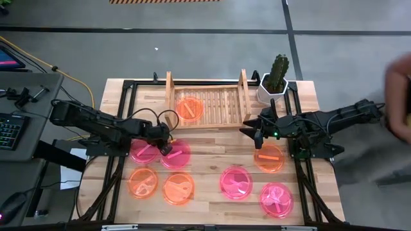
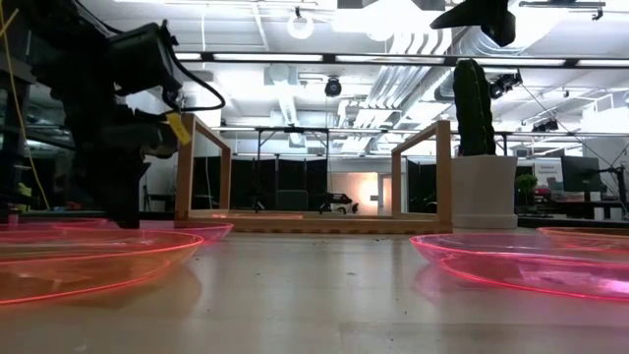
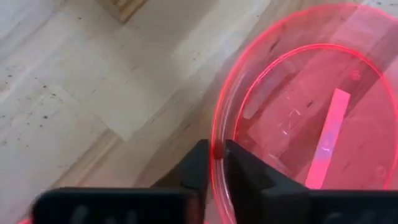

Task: Place and stack plates onto a shelf
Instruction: Put the top center pink plate on the shelf

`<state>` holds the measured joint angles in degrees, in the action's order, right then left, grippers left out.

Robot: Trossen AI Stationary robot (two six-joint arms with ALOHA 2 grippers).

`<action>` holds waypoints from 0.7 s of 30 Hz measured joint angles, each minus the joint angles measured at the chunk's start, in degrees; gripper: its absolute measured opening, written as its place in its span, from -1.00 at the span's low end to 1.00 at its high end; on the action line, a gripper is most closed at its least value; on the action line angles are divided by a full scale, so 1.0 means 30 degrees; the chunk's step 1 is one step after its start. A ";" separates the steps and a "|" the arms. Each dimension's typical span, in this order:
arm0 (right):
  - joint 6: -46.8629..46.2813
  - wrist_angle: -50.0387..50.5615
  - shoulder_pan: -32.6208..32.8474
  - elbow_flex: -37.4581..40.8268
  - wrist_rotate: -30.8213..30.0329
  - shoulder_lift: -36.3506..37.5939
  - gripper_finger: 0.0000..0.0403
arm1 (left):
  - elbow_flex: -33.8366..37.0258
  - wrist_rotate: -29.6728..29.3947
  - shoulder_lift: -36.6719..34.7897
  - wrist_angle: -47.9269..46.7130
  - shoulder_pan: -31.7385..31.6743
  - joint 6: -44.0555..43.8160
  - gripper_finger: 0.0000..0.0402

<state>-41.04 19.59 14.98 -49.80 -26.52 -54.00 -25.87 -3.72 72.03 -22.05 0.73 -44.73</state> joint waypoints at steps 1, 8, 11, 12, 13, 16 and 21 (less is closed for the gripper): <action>0.0000 0.0000 0.0000 0.0000 0.0007 0.0000 0.00 | 0.0000 0.0163 -0.0002 0.0018 -0.0007 0.0072 -0.94; -0.0015 0.0000 0.0000 0.0000 0.0007 0.0000 0.00 | 0.0000 0.2076 -0.1138 -0.0308 -0.0007 0.0466 -0.99; -0.0131 0.0005 0.0000 0.0000 0.0007 0.0000 0.00 | -0.0125 0.2852 -0.2555 -0.0693 -0.0007 0.0471 -1.00; -0.0147 0.0000 0.0000 0.0000 0.0009 0.0000 0.00 | -0.0333 0.2951 -0.3051 -0.1019 -0.0007 0.0459 -1.00; -0.0153 0.0007 0.0000 0.0000 0.0007 0.0000 0.00 | -0.0580 0.3038 -0.3563 -0.1417 -0.0007 0.0470 -1.00; -0.0156 0.0019 0.0000 0.0000 0.0007 0.0000 0.00 | -0.1656 0.3073 -0.5044 -0.2855 -0.0007 0.0492 -1.00; -0.0153 0.0030 0.0000 0.0000 0.0015 0.0000 0.00 | -0.4180 0.3046 -0.6522 -0.3729 -0.0007 -0.0238 -1.00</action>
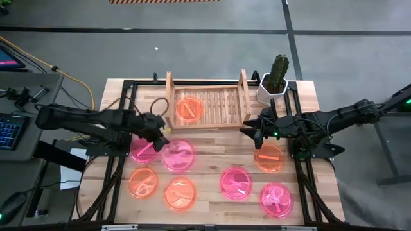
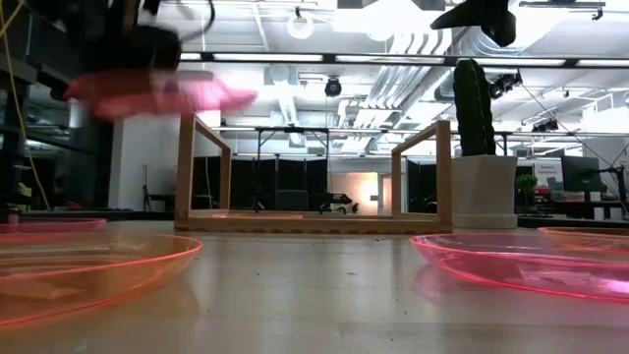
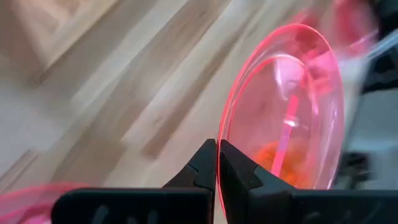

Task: Place and stack plates onto a shelf
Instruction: Put the top center pink plate on the shelf

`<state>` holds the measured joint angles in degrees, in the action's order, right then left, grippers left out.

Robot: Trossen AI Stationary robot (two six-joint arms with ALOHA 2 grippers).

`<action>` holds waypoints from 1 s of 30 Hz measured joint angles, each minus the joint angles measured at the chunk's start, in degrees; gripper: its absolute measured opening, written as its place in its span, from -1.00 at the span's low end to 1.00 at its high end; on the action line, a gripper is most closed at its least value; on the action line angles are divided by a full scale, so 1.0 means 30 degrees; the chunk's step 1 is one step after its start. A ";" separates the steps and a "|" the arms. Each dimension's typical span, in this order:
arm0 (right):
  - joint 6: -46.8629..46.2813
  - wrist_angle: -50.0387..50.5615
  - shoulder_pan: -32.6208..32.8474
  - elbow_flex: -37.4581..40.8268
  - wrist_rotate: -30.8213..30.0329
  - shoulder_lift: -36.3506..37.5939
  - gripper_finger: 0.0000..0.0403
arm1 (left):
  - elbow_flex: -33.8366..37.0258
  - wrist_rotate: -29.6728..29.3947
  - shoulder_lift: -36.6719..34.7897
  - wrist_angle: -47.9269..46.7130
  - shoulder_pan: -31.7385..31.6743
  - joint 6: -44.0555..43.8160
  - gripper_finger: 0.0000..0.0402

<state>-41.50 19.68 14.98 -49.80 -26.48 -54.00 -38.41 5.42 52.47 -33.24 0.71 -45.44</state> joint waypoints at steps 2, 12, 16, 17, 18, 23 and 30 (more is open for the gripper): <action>0.0044 -0.0035 0.0000 0.0000 -0.0007 0.0000 0.00 | -0.1311 -0.0138 -0.0020 0.0033 0.0000 -0.0384 -1.00; 0.0867 -0.1971 -0.0007 0.0000 -0.0818 0.0007 0.00 | -0.9366 0.0668 0.5461 0.0009 -0.2445 0.3053 -1.00; 0.1446 -0.2716 -0.0007 0.0000 -0.0820 0.0007 0.00 | -1.2586 0.0193 0.8301 0.0068 -0.4679 0.5549 -1.00; 0.1458 -0.2796 -0.0005 0.0000 -0.0823 0.0007 0.00 | -1.3262 -0.0153 0.8948 0.0148 -0.5210 0.6086 -1.00; 0.1456 -0.2830 -0.0007 0.0000 -0.0822 0.0007 0.00 | -1.3883 -0.0462 0.9616 0.0140 -0.5720 0.6549 -1.00; 0.1486 -0.2929 -0.0007 0.0000 -0.0823 0.0007 0.00 | -1.5717 -0.0892 1.2553 0.0430 -0.7727 0.7653 -1.00; 0.1494 -0.3212 -0.0007 0.0000 -0.0823 0.0007 0.00 | -1.5788 -0.0847 1.5989 0.0759 -0.9115 0.7201 -1.00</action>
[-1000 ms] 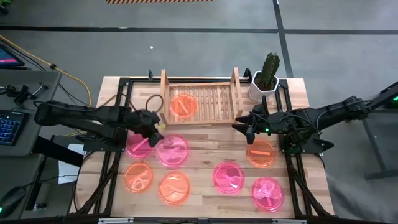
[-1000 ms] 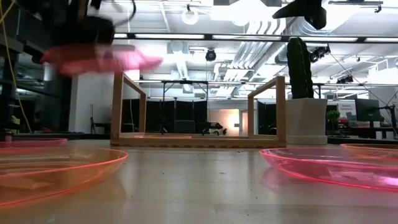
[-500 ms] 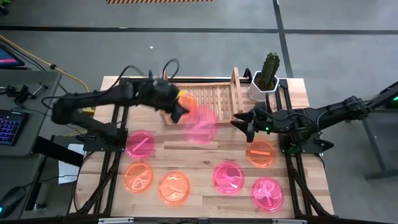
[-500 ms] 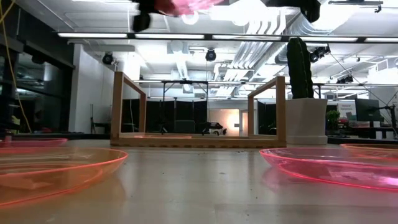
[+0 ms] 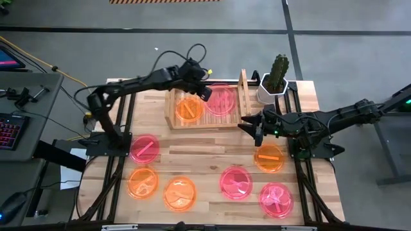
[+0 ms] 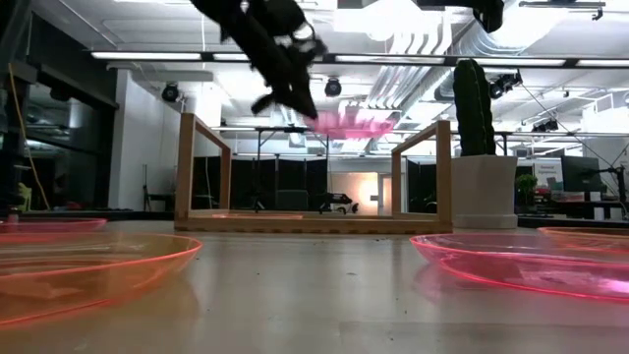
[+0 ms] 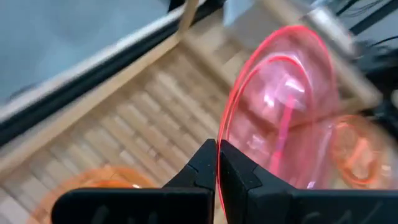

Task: Place and stack plates onto a shelf
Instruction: Put the top center pink plate on the shelf

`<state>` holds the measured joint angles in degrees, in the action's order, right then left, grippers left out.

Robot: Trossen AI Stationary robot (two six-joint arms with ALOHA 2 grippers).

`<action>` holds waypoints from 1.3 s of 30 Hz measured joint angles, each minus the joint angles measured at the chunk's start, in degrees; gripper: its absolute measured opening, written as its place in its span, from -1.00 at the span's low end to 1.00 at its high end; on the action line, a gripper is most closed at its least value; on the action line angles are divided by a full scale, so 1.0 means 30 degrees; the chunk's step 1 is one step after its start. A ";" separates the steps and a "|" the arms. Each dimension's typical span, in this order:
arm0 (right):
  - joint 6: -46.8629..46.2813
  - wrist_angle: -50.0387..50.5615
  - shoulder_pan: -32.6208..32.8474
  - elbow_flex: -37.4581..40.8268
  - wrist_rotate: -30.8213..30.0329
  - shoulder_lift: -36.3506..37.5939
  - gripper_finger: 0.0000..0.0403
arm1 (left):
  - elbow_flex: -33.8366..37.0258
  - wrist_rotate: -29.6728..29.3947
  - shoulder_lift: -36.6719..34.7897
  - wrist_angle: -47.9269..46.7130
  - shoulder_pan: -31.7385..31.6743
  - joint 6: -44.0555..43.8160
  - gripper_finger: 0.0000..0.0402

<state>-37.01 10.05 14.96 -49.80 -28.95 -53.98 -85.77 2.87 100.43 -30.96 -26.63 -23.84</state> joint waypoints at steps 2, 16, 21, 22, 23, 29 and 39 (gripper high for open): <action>0.0000 -0.0206 0.0000 0.0000 -0.0012 0.0000 0.00 | 0.0005 0.0043 0.1010 0.0803 -0.0071 -0.0297 -1.00; 0.0321 -0.0449 0.0000 0.0000 -0.0708 -0.0007 0.00 | 0.0005 -0.0958 0.4672 0.2006 -0.0130 -0.1919 -1.00; 0.0342 -0.0504 0.0000 0.0000 -0.0852 0.0000 0.00 | 0.0013 -0.2564 0.4797 0.1247 -0.0130 -0.1980 -1.00; 0.0342 -0.0504 0.0000 0.0000 -0.0845 0.0000 0.00 | 0.0013 -0.2757 0.4826 0.1265 -0.0130 -0.1980 -1.00; 0.0342 -0.0504 0.0007 0.0000 -0.0852 0.0000 0.00 | 0.0013 -0.2793 0.4870 0.1312 -0.0130 -0.1980 -1.00; 0.0342 -0.0504 0.0007 0.0000 -0.0852 0.0000 0.00 | 0.0027 -0.2703 0.4899 0.1702 -0.0053 -0.1980 -1.00; 0.0342 -0.0504 0.0007 0.0000 -0.0845 -0.0007 0.00 | 0.0027 -0.2863 0.4899 0.1881 -0.0058 -0.1536 -0.73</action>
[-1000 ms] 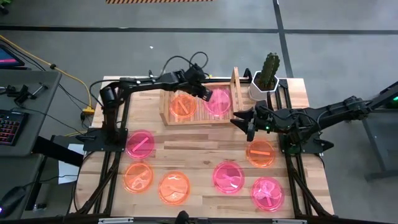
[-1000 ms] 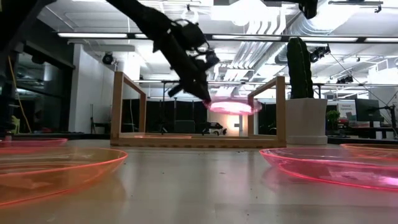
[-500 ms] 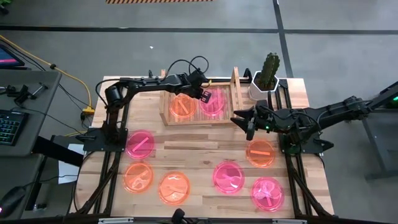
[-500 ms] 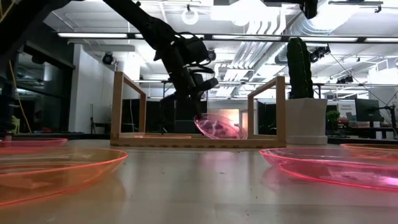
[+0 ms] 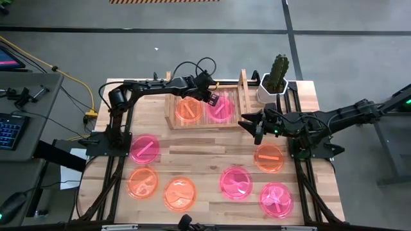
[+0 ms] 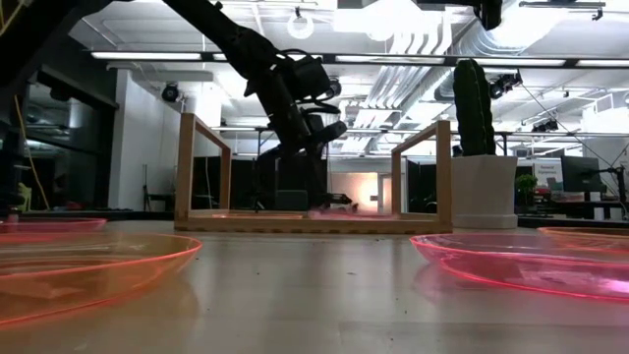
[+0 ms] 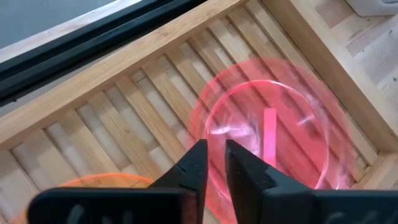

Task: Place and stack plates onto a shelf
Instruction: Put the top center pink plate on the shelf, then stack the top right orange plate on top of the orange plate

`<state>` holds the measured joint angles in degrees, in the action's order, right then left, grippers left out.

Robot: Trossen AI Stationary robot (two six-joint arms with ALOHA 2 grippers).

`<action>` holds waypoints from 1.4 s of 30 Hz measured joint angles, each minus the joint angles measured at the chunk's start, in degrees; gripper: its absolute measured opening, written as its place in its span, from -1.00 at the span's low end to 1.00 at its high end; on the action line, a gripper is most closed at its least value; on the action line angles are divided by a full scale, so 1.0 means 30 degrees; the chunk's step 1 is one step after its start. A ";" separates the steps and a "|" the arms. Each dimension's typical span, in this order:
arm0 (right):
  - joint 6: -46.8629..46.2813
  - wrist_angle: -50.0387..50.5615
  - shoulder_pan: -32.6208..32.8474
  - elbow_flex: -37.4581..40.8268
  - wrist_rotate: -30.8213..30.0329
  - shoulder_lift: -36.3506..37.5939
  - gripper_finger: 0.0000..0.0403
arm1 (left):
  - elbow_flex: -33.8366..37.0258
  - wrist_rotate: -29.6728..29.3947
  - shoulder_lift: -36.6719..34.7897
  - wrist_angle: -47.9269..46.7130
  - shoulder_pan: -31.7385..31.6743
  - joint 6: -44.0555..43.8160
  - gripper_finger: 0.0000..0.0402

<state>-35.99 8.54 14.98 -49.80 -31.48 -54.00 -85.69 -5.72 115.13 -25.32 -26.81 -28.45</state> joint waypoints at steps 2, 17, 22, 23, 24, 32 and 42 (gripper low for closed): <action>0.0000 0.0000 0.0000 0.0000 0.0000 0.0000 0.00 | 0.0000 0.0000 0.0000 0.0009 0.0000 0.0012 -0.65; 0.0159 -0.1203 0.0000 0.0000 -0.0050 -0.0015 0.00 | 0.1125 0.4829 -0.6758 0.0632 -0.0304 0.0182 -0.41; 0.0479 -0.1192 0.0000 0.0000 -0.0073 -0.0022 0.00 | 0.5763 0.4799 -1.2008 0.5008 0.2766 0.0125 -0.42; 0.0476 -0.1195 0.0000 0.0000 -0.0080 -0.0022 0.00 | 0.6881 0.4782 -1.3128 0.6284 0.3577 -0.0032 -0.42; 0.0495 -0.1195 0.0000 0.0000 -0.0073 -0.0022 0.00 | 0.7954 0.4740 -1.4216 0.7494 0.4425 -0.0157 -0.42; 0.0503 -0.1195 0.0000 0.0000 0.0080 -0.0022 0.00 | 1.3652 -0.1240 -2.0457 1.0705 1.0868 0.0389 -0.42; -0.1069 -0.1048 -0.0007 0.0000 0.0548 -0.0015 0.00 | 1.4200 -0.5198 -2.1893 1.0550 1.1932 0.1392 -0.43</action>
<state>-39.19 5.39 14.96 -49.80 -29.84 -54.04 -43.09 -21.31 49.45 6.33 8.99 -24.27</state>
